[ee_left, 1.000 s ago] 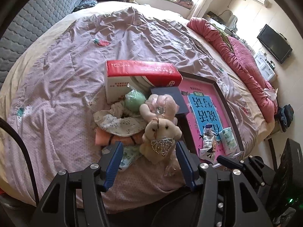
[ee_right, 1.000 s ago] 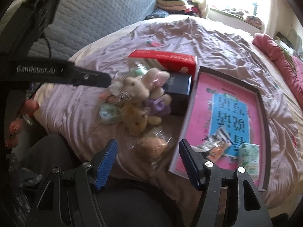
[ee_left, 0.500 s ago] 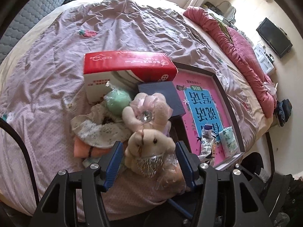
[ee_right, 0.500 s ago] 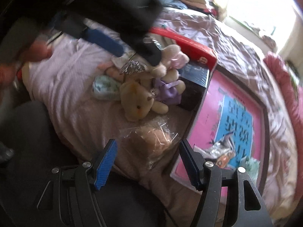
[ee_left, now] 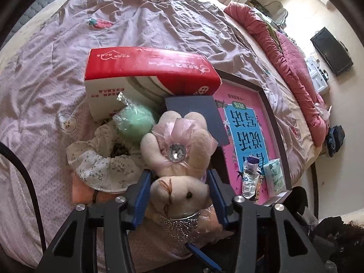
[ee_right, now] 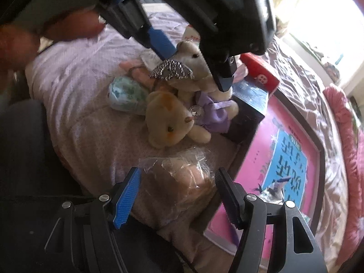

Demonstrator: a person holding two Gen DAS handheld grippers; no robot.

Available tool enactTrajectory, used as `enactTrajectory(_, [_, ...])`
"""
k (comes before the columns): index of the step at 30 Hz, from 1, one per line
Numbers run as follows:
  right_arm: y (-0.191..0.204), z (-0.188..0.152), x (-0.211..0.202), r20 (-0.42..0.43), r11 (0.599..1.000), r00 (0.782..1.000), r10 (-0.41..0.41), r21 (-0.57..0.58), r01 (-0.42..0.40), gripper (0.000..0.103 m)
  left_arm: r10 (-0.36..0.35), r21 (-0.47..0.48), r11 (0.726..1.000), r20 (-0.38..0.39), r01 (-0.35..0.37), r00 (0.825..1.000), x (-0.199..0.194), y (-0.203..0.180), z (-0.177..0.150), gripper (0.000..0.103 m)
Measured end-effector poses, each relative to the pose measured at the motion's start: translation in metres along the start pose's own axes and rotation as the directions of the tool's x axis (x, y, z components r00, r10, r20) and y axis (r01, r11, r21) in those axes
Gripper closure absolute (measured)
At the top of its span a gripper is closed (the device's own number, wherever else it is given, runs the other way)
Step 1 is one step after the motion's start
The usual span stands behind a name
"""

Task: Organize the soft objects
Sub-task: 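Grasp the cream plush bunny with the left tool while the right tool grasps the bagged bread roll, then carry the bunny and bread roll over the pink tray with both tools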

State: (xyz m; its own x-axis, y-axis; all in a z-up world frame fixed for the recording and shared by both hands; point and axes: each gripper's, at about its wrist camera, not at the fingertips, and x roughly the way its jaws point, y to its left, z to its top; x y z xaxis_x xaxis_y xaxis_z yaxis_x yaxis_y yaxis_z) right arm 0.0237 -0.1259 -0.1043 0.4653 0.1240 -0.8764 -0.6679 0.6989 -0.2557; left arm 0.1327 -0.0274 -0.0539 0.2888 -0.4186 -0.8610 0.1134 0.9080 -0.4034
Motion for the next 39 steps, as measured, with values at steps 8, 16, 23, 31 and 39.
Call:
enactTrajectory(8, [-0.004, 0.011, 0.02, -0.045, 0.999, 0.999, -0.026, -0.038, 0.024, 0.036, -0.044, -0.017, 0.999, 0.0, 0.044, 0.999, 0.003, 0.007, 0.003, 0.061])
enactTrajectory(16, [-0.029, 0.014, 0.019, 0.019, 0.982, 0.996, 0.082, 0.171, -0.084, 0.048, -0.088, -0.022, 0.996, 0.031, 0.088, 0.996, -0.011, 0.005, 0.003, 0.062])
enactTrajectory(23, [-0.064, 0.007, -0.009, 0.181, 0.903, 0.97, 0.164, 0.367, -0.221, 0.049, -0.075, 0.004, 0.997, 0.104, 0.075, 0.992, -0.036, -0.005, 0.001, 0.062])
enactTrajectory(31, [-0.09, 0.009, -0.05, 0.288, 0.866, 0.949, 0.124, 0.436, -0.245, 0.049, -0.062, 0.035, 0.998, 0.179, 0.057, 0.982, -0.067, -0.017, -0.004, 0.062])
enactTrajectory(39, [-0.105, -0.017, -0.082, 0.332, 0.814, 0.942, 0.057, 0.531, -0.237, 0.049, -0.076, 0.098, 0.994, 0.211, 0.057, 0.975, -0.085, -0.045, -0.011, 0.062])
